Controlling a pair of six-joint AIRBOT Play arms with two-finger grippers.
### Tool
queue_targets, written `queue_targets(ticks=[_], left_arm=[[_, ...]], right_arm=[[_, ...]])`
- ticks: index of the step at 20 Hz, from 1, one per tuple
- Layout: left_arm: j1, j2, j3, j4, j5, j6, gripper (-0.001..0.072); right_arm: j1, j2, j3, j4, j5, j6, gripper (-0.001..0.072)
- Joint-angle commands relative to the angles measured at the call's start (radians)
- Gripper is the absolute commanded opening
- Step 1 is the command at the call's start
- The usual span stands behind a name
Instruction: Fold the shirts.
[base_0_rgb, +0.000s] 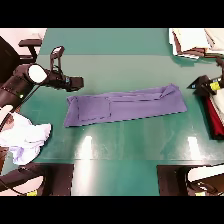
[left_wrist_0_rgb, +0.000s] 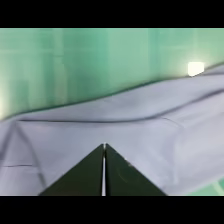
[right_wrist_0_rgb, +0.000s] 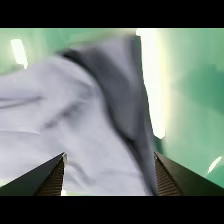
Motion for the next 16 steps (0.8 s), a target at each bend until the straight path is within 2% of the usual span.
queue_targets(ticks=[1,4,8,9,12,13,16], left_arm=[[-0.068,-0.012,0.009,-0.048,0.003,0.02,0.0024],[-0.135,-0.061,0.009,-0.075,0.017,0.016,0.0024],[-0.176,-0.15,0.01,-0.243,0.098,0.024,0.0024],[-0.18,-0.176,0.018,-0.261,0.102,0.036,0.0024],[-0.18,-0.259,0.067,-0.323,0.094,0.047,0.0024],[-0.18,-0.289,0.091,-0.328,0.095,0.047,0.0024],[-0.18,-0.377,0.185,-0.349,0.079,0.072,0.0024]], right_arm=[[-0.071,-0.048,-0.09,0.086,0.005,-0.069,0.0632],[-0.044,-0.109,-0.096,0.103,0.006,-0.079,0.0631],[0.035,-0.138,-0.096,0.103,-0.037,-0.093,0.0618],[0.052,-0.138,-0.09,0.103,-0.043,-0.11,0.0507],[0.084,-0.138,-0.032,0.103,-0.008,-0.123,0.0045],[0.091,-0.132,-0.005,0.108,0.015,-0.123,0.0018],[0.122,-0.045,0.064,0.111,0.046,-0.122,0.0017]])
